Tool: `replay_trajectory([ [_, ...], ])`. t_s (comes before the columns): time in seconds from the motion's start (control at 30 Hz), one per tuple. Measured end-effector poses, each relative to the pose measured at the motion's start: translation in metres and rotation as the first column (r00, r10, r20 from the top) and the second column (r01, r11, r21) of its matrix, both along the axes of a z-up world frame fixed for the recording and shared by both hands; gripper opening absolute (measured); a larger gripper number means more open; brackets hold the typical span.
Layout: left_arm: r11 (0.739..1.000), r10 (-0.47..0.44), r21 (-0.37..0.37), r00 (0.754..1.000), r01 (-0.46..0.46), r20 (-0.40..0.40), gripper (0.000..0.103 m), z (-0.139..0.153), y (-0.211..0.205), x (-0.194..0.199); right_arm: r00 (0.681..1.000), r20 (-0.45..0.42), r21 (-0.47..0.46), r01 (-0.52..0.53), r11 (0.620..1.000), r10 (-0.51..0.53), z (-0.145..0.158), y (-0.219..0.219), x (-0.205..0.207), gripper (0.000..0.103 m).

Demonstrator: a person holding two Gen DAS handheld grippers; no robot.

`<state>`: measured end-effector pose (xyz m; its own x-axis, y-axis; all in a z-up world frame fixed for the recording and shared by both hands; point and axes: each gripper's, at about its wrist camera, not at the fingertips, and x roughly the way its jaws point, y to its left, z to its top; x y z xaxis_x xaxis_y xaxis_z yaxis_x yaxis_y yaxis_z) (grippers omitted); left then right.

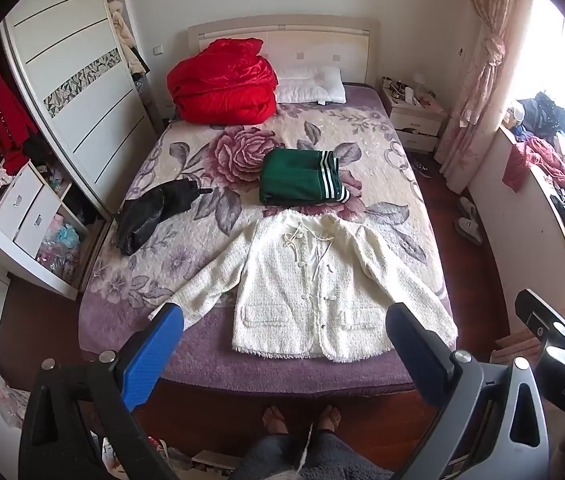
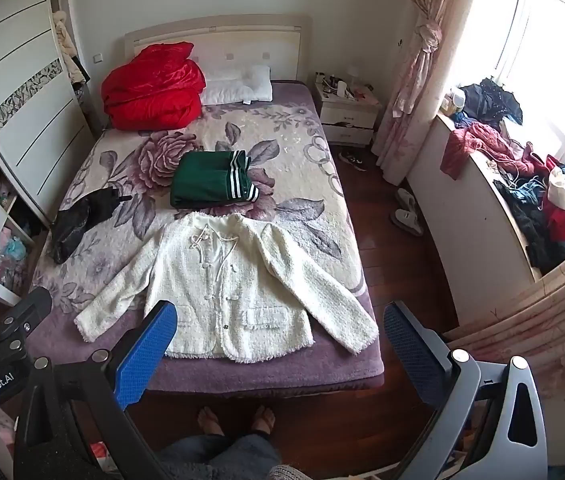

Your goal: Fold large clothes

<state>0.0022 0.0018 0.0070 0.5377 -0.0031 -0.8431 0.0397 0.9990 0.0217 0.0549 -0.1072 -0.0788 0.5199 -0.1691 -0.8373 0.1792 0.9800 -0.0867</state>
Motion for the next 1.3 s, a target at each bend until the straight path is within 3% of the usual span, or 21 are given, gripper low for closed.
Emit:
replay_trajectory([
  [0.7, 1.0, 0.008, -0.002, 1.0, -0.008, 0.015, 0.103, 0.017, -0.003, 0.012, 1.0, 0.013, -0.001, -0.008, 1.0, 0.008, 0.014, 0.016, 0.021, 0.103],
  [1.3, 1.0, 0.027, -0.015, 0.999, -0.027, 0.043, 0.103, 0.024, 0.005, 0.006, 0.999, 0.039, -0.004, -0.029, 1.0, 0.03, 0.026, 0.011, 0.013, 0.103],
])
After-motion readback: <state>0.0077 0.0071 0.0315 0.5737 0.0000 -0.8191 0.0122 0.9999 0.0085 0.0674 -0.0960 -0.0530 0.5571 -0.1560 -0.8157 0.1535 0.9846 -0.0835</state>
